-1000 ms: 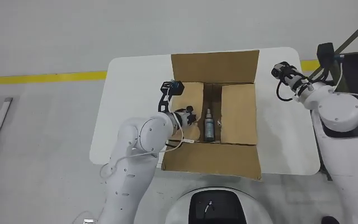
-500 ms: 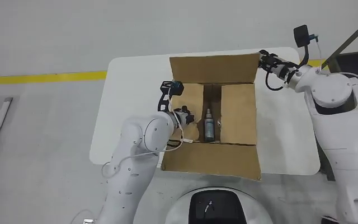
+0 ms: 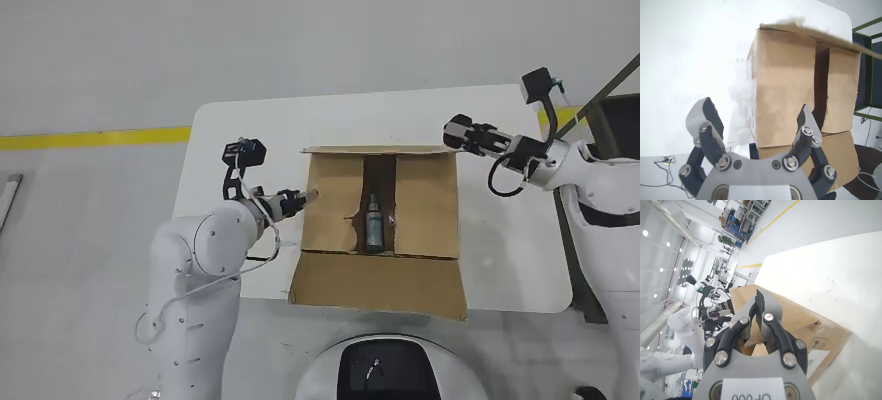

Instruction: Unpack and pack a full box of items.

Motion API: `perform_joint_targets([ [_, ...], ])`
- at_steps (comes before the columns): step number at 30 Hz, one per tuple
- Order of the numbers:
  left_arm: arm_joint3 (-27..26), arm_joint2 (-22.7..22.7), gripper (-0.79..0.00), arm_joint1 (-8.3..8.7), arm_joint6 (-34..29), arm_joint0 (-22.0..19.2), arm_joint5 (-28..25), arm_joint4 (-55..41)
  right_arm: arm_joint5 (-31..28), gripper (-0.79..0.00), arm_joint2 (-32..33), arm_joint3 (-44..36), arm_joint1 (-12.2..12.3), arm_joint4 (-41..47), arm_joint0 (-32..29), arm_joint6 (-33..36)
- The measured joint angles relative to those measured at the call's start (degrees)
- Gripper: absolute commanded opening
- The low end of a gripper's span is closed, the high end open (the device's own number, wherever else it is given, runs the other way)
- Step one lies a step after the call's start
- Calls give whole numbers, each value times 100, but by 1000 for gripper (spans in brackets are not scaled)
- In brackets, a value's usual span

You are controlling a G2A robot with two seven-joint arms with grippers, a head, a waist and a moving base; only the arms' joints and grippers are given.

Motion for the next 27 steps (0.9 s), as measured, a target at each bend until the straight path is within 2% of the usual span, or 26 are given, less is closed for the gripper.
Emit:
perform_joint_targets([
  [3,-172,-280,0,46,-9,141,-135,-55,-6,-785,-79,-297,30,-70,-178,195],
  [8,-193,-308,0,53,2,161,-182,-55,68,-785,-325,-702,70,-451,-433,357],
  [21,-193,-307,0,53,6,165,-185,-56,539,-785,-920,-692,84,-1106,-520,-77],
  [24,-321,-259,0,69,348,279,-463,-55,601,-785,-998,-721,85,-1131,-504,-153],
  [27,-582,-321,0,122,672,460,-1118,-44,622,-785,-1024,-729,92,-1118,-508,-211],
])
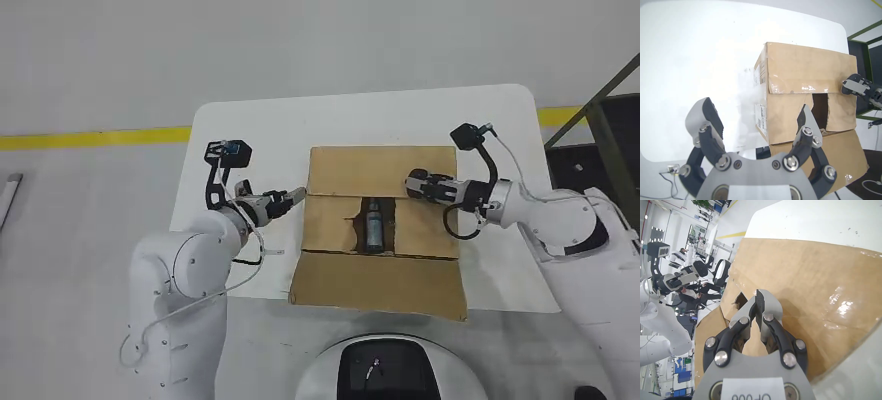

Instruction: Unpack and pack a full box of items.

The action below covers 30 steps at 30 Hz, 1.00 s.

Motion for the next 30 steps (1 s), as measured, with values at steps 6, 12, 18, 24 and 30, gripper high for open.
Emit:
perform_joint_targets([
  [6,-732,-399,0,181,478,767,-2123,107,12,-785,-60,14,16,32,-14,-56],
  [12,-733,-400,0,185,474,772,-2218,93,4,-785,-111,15,34,85,-13,-46],
  [18,-744,-398,0,187,488,784,-2232,108,45,-785,-140,23,52,134,-26,-85],
  [24,-1146,-574,0,336,1123,1130,-3523,1046,73,-785,-165,30,69,177,-52,-122],
  [30,-1363,-1201,0,532,1663,1957,-4999,2052,77,-785,-152,18,94,206,-119,-147],
])
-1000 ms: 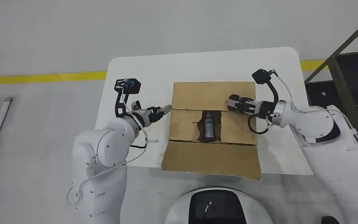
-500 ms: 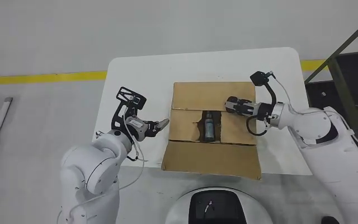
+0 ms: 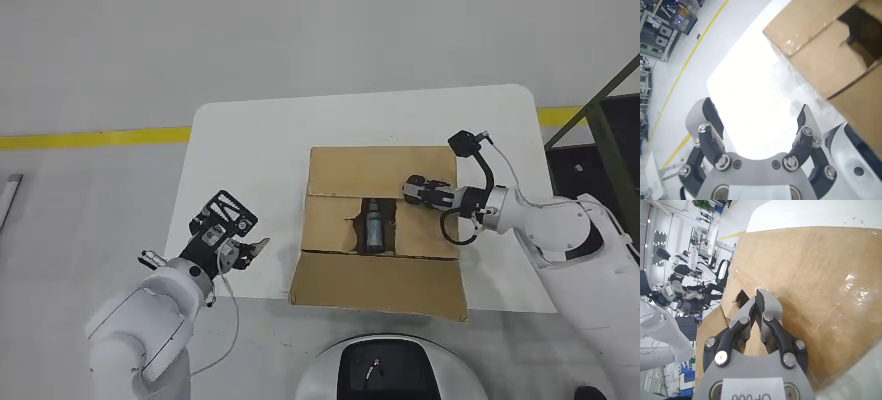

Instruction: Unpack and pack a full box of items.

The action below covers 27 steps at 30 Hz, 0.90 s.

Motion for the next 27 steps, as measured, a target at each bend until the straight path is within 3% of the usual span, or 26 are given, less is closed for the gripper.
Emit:
perform_joint_targets([
  [5,-112,-238,0,124,591,920,-600,523,11,-785,6,-24,22,3,-36,2],
  [12,-118,-112,0,154,1049,1564,-292,684,13,-785,-21,-55,46,8,-40,22],
  [18,-81,359,0,161,1157,1493,-21,715,17,-785,-71,-57,62,4,-15,48],
  [27,36,667,0,166,1062,935,431,349,66,-785,-23,-302,94,87,10,23],
])
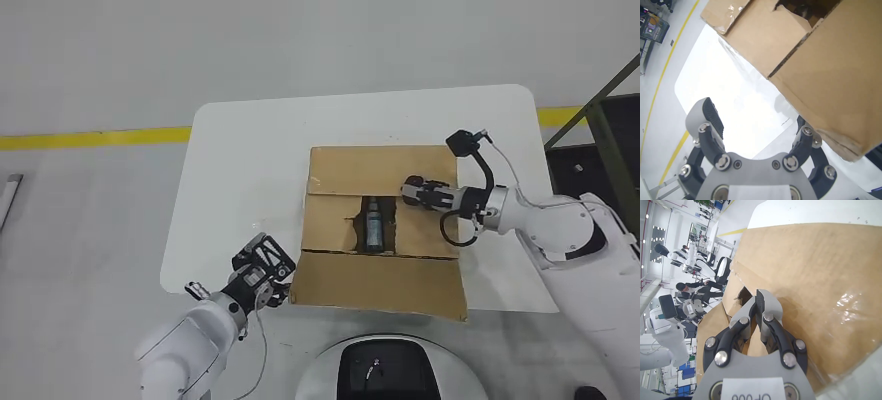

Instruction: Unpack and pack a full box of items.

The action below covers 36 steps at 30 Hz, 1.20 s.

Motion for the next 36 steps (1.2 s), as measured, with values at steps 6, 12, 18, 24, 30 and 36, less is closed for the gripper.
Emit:
perform_joint_targets([
  [6,94,183,0,-3,-22,-483,340,-218,69,-785,300,-405,50,110,-26,-89],
  [12,334,544,0,-33,-112,-1148,779,-427,359,-785,683,-879,106,50,-76,-290],
  [18,820,1241,0,-74,-70,-1831,1142,396,855,-785,911,-1169,138,-84,-194,-595],
  [24,1245,1622,0,-122,-85,-2073,1527,688,1166,-785,525,-1329,146,-808,-311,-792],
  [30,1339,1607,0,-126,-152,-2113,1615,700,1340,-785,-450,-1382,91,-2447,-475,-1528],
  [36,1366,1564,0,-117,-198,-2074,1596,696,1707,-785,-1353,-1034,-14,-3852,-424,-2060],
])
